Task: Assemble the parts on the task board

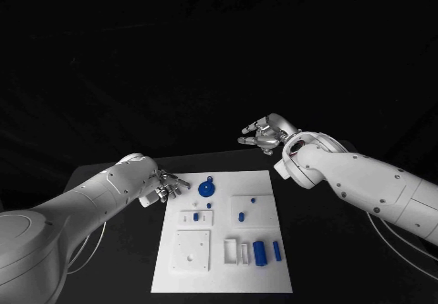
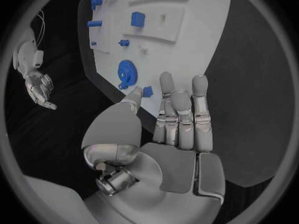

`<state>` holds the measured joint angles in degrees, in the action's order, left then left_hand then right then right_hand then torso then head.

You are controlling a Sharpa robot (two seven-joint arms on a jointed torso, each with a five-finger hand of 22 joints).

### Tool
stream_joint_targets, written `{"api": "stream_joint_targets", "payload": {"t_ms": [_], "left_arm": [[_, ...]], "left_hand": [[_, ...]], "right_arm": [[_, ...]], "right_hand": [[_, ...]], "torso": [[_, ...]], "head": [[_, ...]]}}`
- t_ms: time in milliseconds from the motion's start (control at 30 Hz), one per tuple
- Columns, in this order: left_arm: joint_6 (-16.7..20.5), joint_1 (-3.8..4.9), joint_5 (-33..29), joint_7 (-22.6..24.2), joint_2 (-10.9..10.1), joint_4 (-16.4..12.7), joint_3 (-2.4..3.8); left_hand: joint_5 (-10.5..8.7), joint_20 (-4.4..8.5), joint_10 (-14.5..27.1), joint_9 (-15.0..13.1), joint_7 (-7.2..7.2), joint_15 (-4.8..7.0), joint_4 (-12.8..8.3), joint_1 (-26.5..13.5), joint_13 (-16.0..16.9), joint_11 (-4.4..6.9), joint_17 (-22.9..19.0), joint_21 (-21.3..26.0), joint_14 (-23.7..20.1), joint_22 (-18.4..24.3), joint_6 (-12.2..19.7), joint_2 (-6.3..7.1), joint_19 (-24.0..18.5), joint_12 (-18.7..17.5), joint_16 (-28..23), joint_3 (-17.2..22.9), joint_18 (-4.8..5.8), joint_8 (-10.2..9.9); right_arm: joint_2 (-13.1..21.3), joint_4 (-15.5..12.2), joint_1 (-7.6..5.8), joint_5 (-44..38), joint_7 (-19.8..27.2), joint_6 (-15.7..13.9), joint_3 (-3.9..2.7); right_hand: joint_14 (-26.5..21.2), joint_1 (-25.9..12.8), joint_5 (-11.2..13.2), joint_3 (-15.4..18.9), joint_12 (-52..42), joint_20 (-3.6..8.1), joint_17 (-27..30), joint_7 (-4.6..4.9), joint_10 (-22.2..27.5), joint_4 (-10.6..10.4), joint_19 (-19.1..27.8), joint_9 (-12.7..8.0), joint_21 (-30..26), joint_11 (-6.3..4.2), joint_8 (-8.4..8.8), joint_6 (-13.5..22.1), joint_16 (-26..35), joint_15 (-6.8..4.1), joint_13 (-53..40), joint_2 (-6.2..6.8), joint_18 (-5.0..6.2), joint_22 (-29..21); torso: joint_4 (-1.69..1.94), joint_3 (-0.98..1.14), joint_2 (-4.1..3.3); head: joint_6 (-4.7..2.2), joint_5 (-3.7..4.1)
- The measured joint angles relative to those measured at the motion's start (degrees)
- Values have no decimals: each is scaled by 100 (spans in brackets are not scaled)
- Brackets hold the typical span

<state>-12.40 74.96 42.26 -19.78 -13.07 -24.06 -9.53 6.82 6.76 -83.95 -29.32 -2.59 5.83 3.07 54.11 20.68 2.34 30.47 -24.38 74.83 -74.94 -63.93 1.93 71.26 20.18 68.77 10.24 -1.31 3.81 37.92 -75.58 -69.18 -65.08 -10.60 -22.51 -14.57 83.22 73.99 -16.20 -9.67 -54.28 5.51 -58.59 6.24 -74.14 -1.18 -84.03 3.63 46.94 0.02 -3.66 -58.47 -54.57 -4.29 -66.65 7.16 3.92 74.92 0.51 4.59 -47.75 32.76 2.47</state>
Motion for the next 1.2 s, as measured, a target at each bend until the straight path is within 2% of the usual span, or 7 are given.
{"api": "stream_joint_targets", "payload": {"t_ms": [233, 533, 700, 800, 1100, 1133, 1200], "left_arm": [[28, 2, -115, 37, -24, -37, 4], [73, 6, -239, 105, -32, -67, 7], [197, 7, -348, 170, -15, -30, 9], [267, 8, -412, 206, 0, -2, 9], [373, 9, -545, 263, 43, 68, 10], [377, 9, -554, 266, 47, 75, 10], [381, 9, -568, 270, 54, 95, 10]], "left_hand": [[22, 0, 0, -60, 0, 0, -42, 0, 0, 0, 0, 0, 0, 1, 0, 0, 0, 0, 0, 0, 0, 0], [22, 0, 0, -85, -1, 0, -64, 39, -1, 0, -1, 0, 0, 1, 0, -36, 0, 0, 0, -23, 0, 0], [-37, 21, 0, 8, -1, 0, -93, 64, -1, 0, 6, 0, 0, 2, 0, -61, 21, 0, 0, -52, 0, 0], [-156, 21, 0, 26, -1, 0, -121, 100, 5, 0, 11, 0, 0, 2, 0, -156, 21, 0, 0, -80, 0, 0], [-156, 21, 0, 54, -2, 0, -202, 157, 4, 0, 18, 0, 0, 2, -1, -280, 21, 0, 21, -161, 0, 0], [-156, 21, 0, 63, -2, 0, -218, 162, 4, 0, 18, -1, 0, 2, -1, -341, 21, 0, 21, -177, 0, 0], [-156, 21, 0, 64, -2, 0, -218, 168, 4, 0, 18, -1, 0, 3, -1, -345, 20, 0, 21, -177, 0, 0]], "right_arm": [[3, 2, -1, -7, -1, 0, 0], [1, 7, -2, -11, -3, 0, -1], [-4, 9, -2, -13, -4, 0, -1], [-11, 9, -2, -14, -5, 0, -1], [-24, 0, -6, -21, -8, 0, -1], [-25, -1, -6, -21, -9, 0, -1], [-27, -2, -9, -23, -9, 0, -1]], "right_hand": [[0, 0, 0, 0, 0, 0, 0, 0, 0, 0, 0, 0, 0, 0, 0, 0, 0, 0, 0, 0, 0, 0], [0, 0, 0, 0, 0, 0, 0, 0, 0, 0, 0, 0, 0, 0, 0, 0, 0, 0, 0, 0, 0, 0], [0, 0, 0, 0, 0, 0, 0, 0, 0, 0, 0, 0, 0, 0, 0, 0, 0, 0, 0, 0, 0, -1], [0, 0, 0, 0, 0, 0, 0, 0, 0, 0, 0, 0, 0, 0, 0, 0, 0, 0, 0, 0, 0, -1], [0, 0, 0, 0, 0, 0, 0, 0, 0, 0, 0, 0, 0, 0, 0, 0, 0, 0, 0, 0, 0, -1], [0, 0, 0, 0, 0, 0, 0, 0, 0, 0, 0, 0, 0, 0, 0, 0, 0, 0, 0, 0, 0, -1], [0, 0, 0, 0, 0, 0, 0, 0, 0, 0, 0, 0, 0, 0, 0, 0, 0, 0, 0, 0, 0, -1]], "torso": [[10, -9, 0], [8, -10, 0], [5, -5, -5], [2, -4, -6], [1, 1, -6], [-1, 1, -6], [-1, 2, -9]], "head": [[9, 13], [-1, 9], [-4, 5], [-7, 4], [1, 18], [1, 21], [2, 25]]}}
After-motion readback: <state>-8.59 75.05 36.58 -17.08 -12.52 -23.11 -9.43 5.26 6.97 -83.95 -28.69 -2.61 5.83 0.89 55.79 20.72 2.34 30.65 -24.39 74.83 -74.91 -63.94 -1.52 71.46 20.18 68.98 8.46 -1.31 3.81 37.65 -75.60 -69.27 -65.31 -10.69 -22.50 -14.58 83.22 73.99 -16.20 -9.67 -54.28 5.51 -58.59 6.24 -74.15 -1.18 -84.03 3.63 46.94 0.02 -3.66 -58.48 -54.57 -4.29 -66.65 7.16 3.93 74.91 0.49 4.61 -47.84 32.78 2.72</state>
